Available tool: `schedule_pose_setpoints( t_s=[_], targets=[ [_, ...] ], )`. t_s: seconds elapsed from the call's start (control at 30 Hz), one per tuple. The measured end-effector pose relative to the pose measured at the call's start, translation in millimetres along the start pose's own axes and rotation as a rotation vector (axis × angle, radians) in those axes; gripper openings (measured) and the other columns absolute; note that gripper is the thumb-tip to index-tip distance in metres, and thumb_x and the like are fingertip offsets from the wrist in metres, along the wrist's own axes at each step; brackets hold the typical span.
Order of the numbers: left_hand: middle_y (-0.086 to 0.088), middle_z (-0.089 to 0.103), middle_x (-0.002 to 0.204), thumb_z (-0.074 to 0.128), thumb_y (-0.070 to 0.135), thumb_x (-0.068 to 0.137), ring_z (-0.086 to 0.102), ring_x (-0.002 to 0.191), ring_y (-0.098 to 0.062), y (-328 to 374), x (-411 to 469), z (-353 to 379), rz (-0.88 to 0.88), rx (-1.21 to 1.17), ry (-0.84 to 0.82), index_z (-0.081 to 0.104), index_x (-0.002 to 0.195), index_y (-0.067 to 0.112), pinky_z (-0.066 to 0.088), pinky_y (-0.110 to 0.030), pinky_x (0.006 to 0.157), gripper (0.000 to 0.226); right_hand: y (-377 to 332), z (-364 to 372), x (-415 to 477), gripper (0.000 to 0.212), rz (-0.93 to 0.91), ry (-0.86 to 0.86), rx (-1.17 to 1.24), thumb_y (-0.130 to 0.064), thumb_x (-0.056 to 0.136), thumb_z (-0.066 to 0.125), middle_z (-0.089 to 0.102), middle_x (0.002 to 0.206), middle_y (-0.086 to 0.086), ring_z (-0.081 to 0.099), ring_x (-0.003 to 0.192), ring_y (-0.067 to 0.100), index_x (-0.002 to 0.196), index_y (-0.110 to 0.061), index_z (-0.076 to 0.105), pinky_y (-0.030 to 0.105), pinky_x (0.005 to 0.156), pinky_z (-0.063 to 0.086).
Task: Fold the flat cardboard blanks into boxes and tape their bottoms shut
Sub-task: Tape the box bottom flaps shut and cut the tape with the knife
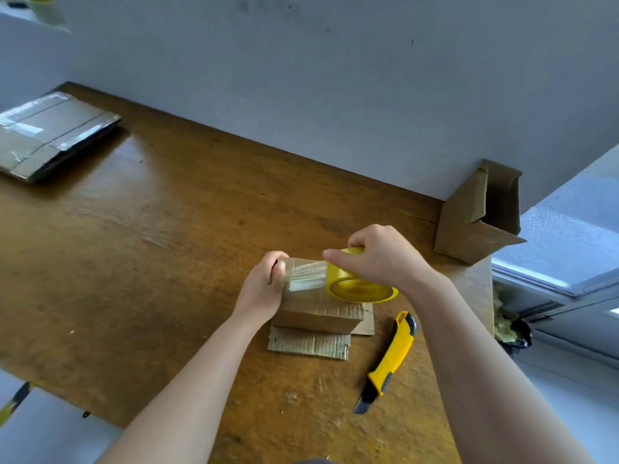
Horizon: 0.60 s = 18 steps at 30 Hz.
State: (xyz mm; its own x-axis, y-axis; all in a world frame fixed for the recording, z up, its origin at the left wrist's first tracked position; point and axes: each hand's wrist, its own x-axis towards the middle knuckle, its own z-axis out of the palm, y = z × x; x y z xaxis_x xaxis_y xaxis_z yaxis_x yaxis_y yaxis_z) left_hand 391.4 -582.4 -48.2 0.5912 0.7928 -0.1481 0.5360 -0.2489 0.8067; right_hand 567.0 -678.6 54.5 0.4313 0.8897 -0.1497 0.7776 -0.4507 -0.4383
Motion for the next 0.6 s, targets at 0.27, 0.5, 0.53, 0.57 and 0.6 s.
schedule_pose_setpoints(
  t_s=[0.27, 0.5, 0.53, 0.57, 0.6],
  targets=[
    [0.001, 0.06, 0.109, 0.025, 0.034, 0.102, 0.056, 0.099, -0.013, -4, 2, 1, 0.023, 0.016, 0.009, 0.051, 0.121, 0.02, 0.044, -0.026, 0.074, 0.035, 10, -9, 4, 0.052, -0.019, -0.091, 0.038, -0.061, 0.082, 0.057, 0.055, 0.052, -0.003, 0.052, 0.052, 0.013, 0.058, -0.016, 0.065, 0.029, 0.049, 0.042],
    [0.006, 0.056, 0.114, 0.028, 0.032, 0.103, 0.052, 0.104, -0.01, -10, 3, 1, 0.028, 0.033, 0.013, 0.049, 0.123, 0.023, 0.044, -0.025, 0.084, 0.031, 30, -9, -9, 0.063, 0.154, -0.053, -0.165, -0.075, 0.071, 0.062, 0.052, 0.046, -0.006, 0.051, 0.047, 0.012, 0.049, -0.016, 0.059, 0.02, 0.04, 0.032],
    [0.007, 0.055, 0.114, 0.028, 0.031, 0.103, 0.052, 0.104, -0.01, -10, 4, 2, 0.034, 0.034, 0.015, 0.049, 0.124, 0.023, 0.044, -0.024, 0.083, 0.031, 32, -7, -10, 0.065, 0.162, -0.042, -0.154, -0.078, 0.071, 0.059, 0.05, 0.046, -0.007, 0.049, 0.046, 0.011, 0.048, -0.017, 0.057, 0.02, 0.04, 0.031],
    [0.007, 0.055, 0.113, 0.029, 0.031, 0.103, 0.052, 0.104, -0.01, -10, 4, 2, 0.037, 0.036, 0.015, 0.049, 0.124, 0.023, 0.043, -0.024, 0.082, 0.031, 32, -6, -12, 0.067, 0.165, -0.028, -0.145, -0.08, 0.071, 0.056, 0.048, 0.045, -0.007, 0.046, 0.044, 0.011, 0.046, -0.018, 0.053, 0.02, 0.039, 0.03],
    [0.007, 0.055, 0.113, 0.029, 0.031, 0.103, 0.052, 0.104, -0.01, -10, 4, 2, 0.039, 0.039, 0.014, 0.05, 0.124, 0.022, 0.043, -0.023, 0.082, 0.031, 32, -5, -13, 0.068, 0.165, -0.013, -0.139, -0.08, 0.072, 0.053, 0.046, 0.044, -0.007, 0.044, 0.043, 0.011, 0.045, -0.019, 0.049, 0.02, 0.039, 0.029]
  ],
)
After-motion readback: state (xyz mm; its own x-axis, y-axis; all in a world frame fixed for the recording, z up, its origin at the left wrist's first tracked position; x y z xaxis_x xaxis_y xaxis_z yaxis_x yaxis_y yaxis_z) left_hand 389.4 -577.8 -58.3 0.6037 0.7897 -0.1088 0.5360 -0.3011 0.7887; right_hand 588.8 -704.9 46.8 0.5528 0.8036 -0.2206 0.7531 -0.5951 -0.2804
